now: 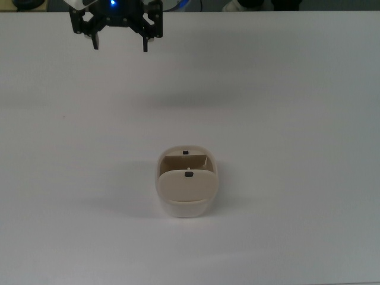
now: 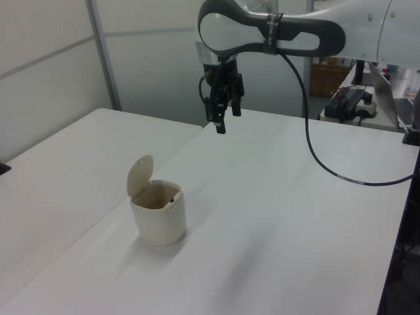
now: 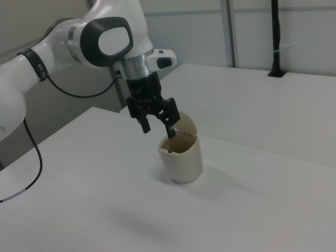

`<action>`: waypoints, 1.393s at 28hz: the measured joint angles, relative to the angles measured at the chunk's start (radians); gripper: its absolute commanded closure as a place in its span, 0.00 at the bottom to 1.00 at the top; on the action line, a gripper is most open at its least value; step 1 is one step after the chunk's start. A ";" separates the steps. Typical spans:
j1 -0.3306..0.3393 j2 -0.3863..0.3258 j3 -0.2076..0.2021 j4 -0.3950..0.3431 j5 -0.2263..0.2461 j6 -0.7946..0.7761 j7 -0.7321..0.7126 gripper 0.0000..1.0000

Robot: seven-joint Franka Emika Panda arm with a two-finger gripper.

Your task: Open the trash can

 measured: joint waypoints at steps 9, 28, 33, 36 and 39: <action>0.000 -0.015 -0.007 0.000 0.000 -0.003 -0.012 0.00; -0.008 -0.026 -0.015 -0.002 0.000 -0.003 -0.013 0.00; -0.009 -0.037 -0.015 -0.002 0.000 -0.003 -0.013 0.00; -0.010 -0.046 -0.015 -0.002 0.000 -0.003 -0.013 0.00; -0.016 -0.062 -0.018 -0.002 0.000 -0.003 -0.013 0.00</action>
